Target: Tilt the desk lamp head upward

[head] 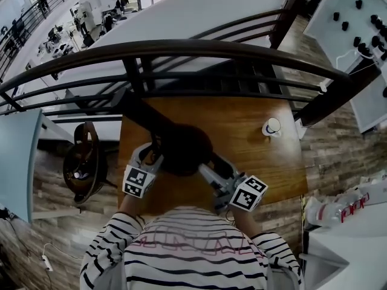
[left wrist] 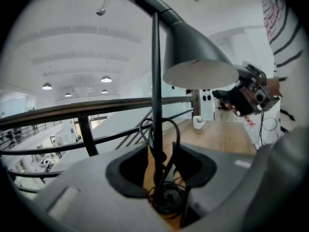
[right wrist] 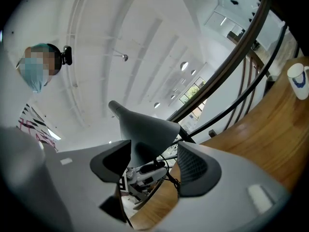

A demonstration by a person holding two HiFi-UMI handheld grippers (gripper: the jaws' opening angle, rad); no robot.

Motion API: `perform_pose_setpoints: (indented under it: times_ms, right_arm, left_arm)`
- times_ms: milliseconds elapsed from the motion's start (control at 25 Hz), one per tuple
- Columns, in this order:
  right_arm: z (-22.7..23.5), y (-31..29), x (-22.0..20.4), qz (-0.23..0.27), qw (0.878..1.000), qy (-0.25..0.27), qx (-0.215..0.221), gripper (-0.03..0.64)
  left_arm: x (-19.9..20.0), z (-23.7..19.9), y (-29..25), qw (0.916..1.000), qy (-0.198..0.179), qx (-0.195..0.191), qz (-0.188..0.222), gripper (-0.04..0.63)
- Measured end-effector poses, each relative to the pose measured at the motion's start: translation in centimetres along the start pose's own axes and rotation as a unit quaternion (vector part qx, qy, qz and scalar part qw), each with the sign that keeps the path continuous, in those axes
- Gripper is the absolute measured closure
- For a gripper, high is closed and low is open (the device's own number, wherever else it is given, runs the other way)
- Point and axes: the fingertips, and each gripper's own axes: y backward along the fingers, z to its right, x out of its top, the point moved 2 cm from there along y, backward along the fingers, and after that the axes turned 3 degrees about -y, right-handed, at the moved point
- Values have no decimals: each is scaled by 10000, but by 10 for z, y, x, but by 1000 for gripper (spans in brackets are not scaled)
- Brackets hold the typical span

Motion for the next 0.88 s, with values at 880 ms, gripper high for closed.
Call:
perform_pose_setpoints:
  times_ms: [880]
  right_arm:
    - [-12, 0, 11, 270, 9970, -672, 289, 298]
  left_arm:
    - [-12, -6, 2, 9988, 372, 145, 282, 520]
